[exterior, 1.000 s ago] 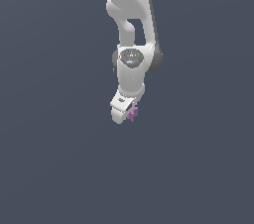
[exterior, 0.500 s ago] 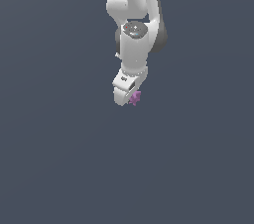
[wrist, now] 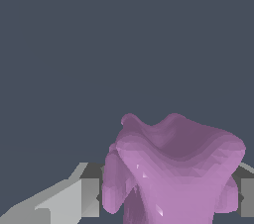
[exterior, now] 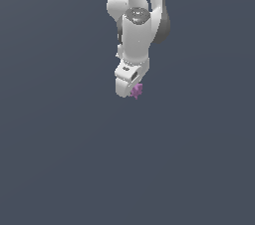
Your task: Pick up the object and move it to a goal position.
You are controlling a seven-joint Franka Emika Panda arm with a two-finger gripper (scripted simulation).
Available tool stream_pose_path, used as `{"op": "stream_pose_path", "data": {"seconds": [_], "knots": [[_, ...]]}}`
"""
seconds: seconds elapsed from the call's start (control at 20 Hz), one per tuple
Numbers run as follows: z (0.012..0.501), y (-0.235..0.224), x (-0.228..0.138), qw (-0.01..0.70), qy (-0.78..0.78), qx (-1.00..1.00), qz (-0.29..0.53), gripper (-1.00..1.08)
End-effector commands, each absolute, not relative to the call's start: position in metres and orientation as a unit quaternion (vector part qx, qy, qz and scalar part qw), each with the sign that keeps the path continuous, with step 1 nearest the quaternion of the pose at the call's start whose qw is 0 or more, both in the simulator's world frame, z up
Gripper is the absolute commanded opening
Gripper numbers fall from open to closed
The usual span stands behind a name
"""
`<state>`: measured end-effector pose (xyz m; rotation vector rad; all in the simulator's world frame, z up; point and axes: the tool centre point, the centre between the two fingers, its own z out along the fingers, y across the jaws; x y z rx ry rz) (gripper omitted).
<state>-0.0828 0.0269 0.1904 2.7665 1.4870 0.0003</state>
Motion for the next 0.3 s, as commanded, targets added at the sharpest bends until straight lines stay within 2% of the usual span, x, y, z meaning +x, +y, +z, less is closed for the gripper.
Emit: {"op": "stream_pose_path", "data": {"seconds": [0.0, 0.25], "knots": [[0.1926, 0.0273, -0.0845, 0.0, 0.473, 0.881, 0.0, -1.0], [0.1914, 0.0271, -0.0828, 0.0, 0.473, 0.881, 0.0, -1.0]]}}
